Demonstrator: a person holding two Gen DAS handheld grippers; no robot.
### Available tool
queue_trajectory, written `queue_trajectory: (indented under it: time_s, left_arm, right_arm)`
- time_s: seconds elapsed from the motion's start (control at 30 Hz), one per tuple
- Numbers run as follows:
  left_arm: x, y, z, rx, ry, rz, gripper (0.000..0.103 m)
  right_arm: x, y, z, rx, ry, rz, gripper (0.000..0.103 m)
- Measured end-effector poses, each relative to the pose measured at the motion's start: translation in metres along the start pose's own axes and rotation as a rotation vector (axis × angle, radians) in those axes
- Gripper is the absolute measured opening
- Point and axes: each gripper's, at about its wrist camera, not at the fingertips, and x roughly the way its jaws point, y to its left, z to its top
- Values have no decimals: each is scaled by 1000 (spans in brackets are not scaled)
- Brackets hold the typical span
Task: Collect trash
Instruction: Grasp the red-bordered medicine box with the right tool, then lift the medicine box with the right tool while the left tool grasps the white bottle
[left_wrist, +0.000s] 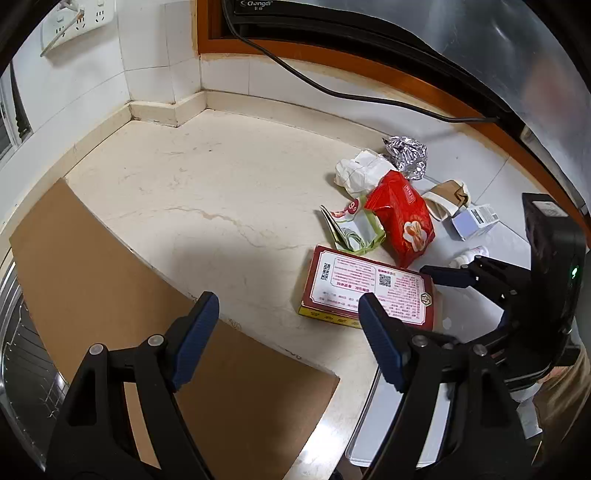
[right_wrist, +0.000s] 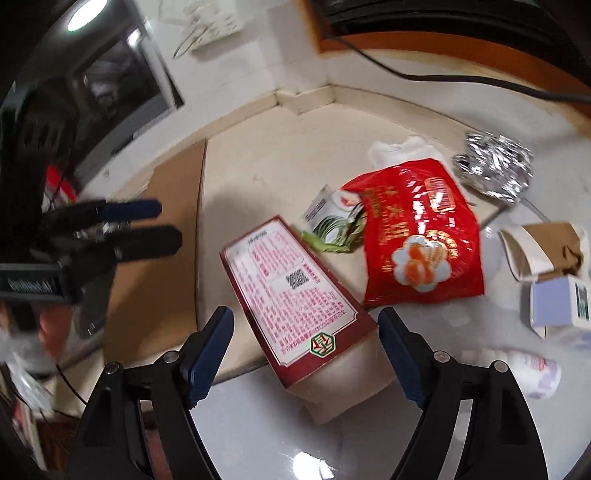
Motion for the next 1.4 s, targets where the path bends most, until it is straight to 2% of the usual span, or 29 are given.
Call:
queue_trajectory:
  time_s: [0.13, 0.2, 0.33, 0.53, 0.7, 0.8, 1.07, 1.17, 1.23, 1.4]
  left_arm:
    - [-1, -2, -2, 1, -3, -8, 75]
    - [-1, -3, -4, 5, -2, -6, 75]
    - [-2, -7, -9, 23, 4, -5, 75]
    - [-10, -22, -15, 74, -4, -22, 75]
    - [-14, -51, -17, 146, -11, -64, 75]
    - [-10, -81, -21, 227, -17, -85, 75]
    - [19, -161, -24, 414, -32, -156, 76]
    - [33, -188, -21, 454, -31, -188, 76]
    - [44, -207, -18, 493, -44, -183, 76]
    - [67, -236, -15, 578, -53, -194, 75]
  right_arm:
    - [15, 12, 0, -64, 35, -46, 80]
    - [22, 16, 0, -95, 42, -75, 75]
    - [26, 24, -1, -133, 22, -110, 72]
    - [-6, 29, -29, -122, -31, -146, 71]
    - [-53, 19, -69, -62, -85, -236, 71]
    - [-87, 3, -96, 1, -112, -291, 71]
    - [-173, -60, -145, 258, -225, -444, 71]
    - [-188, -81, -149, 347, -266, -484, 71]
    - [-193, -92, -154, 394, -283, -495, 71]
    - [-195, -111, -160, 458, -301, -466, 71]
